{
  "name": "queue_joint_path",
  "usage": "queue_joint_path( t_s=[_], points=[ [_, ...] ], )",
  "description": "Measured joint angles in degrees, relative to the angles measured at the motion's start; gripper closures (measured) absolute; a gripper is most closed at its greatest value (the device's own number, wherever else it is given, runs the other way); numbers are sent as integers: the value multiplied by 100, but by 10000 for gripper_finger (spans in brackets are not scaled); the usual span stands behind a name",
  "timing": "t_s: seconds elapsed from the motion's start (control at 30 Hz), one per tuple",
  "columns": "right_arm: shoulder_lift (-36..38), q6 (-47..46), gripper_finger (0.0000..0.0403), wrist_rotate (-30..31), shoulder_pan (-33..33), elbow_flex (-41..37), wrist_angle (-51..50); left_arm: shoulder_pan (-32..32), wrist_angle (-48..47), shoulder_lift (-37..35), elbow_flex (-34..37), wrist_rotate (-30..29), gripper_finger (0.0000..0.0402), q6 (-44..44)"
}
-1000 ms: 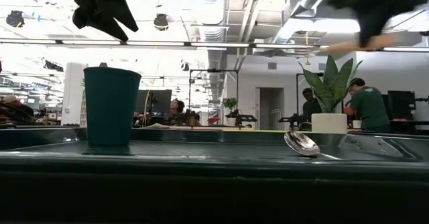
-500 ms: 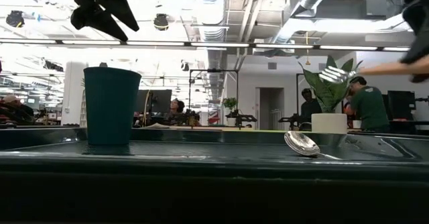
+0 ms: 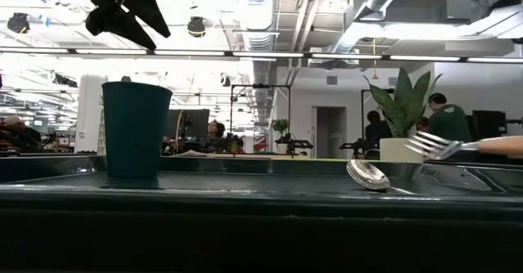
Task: Pick and place plate/cup/fork/spoon on tray
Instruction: Put the fork onto the black tray
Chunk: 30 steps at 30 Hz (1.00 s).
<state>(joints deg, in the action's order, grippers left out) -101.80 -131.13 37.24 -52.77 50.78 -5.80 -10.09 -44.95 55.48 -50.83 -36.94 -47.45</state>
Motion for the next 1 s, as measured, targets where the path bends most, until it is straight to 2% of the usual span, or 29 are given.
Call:
queue_joint_path(
  t_s=[0.13,0.4,1.0],
  points=[
    [-61,0,351,-80,98,-2,4,0,0,0,0,-21,173,-27],
    [-61,46,338,-737,316,-2,-58,0,0,0,0,-57,173,-28],
    [-63,22,336,-1043,502,-4,-2,0,-15,0,0,-91,173,23]
  ],
)
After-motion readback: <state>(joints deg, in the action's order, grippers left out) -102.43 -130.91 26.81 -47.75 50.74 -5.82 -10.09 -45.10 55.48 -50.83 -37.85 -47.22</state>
